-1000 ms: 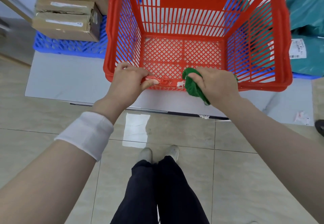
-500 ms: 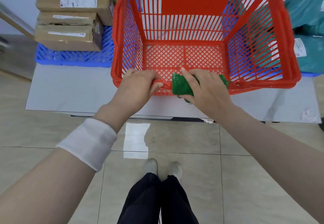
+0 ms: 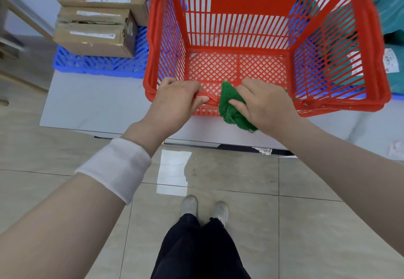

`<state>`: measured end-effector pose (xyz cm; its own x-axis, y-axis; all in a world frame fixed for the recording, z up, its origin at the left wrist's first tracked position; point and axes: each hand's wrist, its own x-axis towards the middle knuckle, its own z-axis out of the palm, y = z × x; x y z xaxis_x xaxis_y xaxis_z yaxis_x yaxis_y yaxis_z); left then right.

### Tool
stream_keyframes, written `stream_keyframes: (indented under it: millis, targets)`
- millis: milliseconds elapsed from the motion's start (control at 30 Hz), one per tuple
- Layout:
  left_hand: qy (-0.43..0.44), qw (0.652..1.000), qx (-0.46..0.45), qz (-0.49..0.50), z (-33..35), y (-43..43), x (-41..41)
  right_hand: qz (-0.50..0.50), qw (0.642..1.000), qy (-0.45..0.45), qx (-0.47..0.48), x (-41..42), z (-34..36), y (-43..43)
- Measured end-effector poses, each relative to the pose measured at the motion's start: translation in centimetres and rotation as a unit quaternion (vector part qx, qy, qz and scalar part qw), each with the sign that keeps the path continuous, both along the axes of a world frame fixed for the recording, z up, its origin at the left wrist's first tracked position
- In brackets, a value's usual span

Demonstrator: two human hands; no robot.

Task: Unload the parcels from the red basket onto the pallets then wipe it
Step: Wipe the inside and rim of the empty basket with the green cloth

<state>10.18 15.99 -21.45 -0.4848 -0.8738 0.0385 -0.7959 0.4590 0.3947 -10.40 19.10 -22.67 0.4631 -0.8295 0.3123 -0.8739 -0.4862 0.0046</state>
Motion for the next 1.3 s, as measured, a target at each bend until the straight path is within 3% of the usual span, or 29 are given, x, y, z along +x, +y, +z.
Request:
stream_keyframes:
  millis: [233,367,467,500,634,667,834,1000,1100,1200,1234,1300]
  targets:
    - [-0.010,1.000,0.002,0.004,0.0,-0.1,-0.1,-0.040,0.992,-0.065,0.099,-0.2,0.7,-0.3]
    - [-0.015,1.000,0.008,0.007,-0.1,-0.1,0.0,-0.154,0.949,-0.147,0.231,-0.7,1.8,-1.1]
    - [-0.016,1.000,0.016,0.010,-0.1,-0.1,0.0,-0.170,0.918,-0.234,0.270,-1.2,2.8,-0.5]
    - [-0.016,1.000,0.016,0.011,-0.1,-0.1,-0.1,-0.164,0.919,-0.235,0.270,-1.3,2.9,0.0]
    - [-0.012,1.000,0.005,0.013,-0.2,0.1,-0.1,-0.118,0.967,-0.050,0.219,-0.2,1.6,1.7]
    - [-0.013,1.000,0.002,0.014,-0.2,0.1,-0.1,-0.117,0.971,-0.039,0.205,0.0,1.2,1.7]
    - [-0.015,1.000,0.004,0.019,-0.3,0.0,-0.2,-0.188,0.972,-0.081,0.114,1.3,0.8,0.1]
    - [-0.010,1.000,0.008,0.018,-0.2,0.0,-0.2,-0.300,0.932,-0.067,0.191,1.9,1.6,-1.4]
    - [-0.020,1.000,0.007,0.017,-0.2,0.0,-0.2,-0.324,0.883,-0.218,0.259,1.0,3.0,-2.5]
    - [-0.019,1.000,0.006,0.011,-0.1,0.0,-0.2,-0.253,0.792,-0.478,0.283,0.9,4.2,-2.0]
    - [-0.013,1.000,0.010,0.004,-0.1,0.0,-0.1,-0.212,0.783,-0.504,0.296,1.4,4.4,-1.4]
    - [-0.005,1.000,0.019,-0.010,0.2,0.0,0.4,-0.129,0.858,-0.390,0.308,2.1,3.8,0.1]
